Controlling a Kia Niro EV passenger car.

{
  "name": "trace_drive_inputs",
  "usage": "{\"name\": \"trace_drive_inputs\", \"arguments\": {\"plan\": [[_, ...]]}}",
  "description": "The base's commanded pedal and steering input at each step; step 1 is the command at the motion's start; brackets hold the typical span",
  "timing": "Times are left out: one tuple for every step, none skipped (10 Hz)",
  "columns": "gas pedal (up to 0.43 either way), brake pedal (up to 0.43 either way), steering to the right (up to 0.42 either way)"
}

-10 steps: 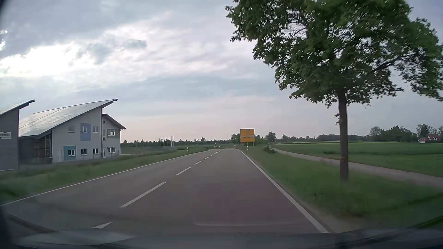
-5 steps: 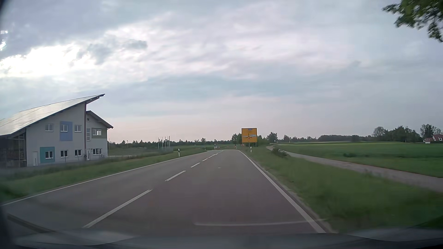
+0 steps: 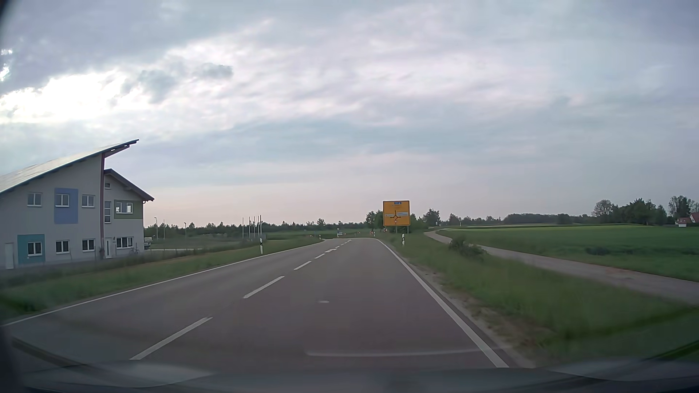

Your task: Follow the waypoints while adhering to traffic rules and regulations

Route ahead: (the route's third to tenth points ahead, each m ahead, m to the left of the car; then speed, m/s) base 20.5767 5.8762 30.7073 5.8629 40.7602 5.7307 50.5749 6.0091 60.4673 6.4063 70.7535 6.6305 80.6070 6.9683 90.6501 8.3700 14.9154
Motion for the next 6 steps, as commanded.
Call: {"name": "trace_drive_inputs", "arguments": {"plan": [[0.098, 0.000, 0.000], [0.098, 0.000, 0.000], [0.098, 0.000, 0.000], [0.098, 0.000, 0.000], [0.098, 0.000, 0.000], [0.098, 0.000, 0.000]]}}
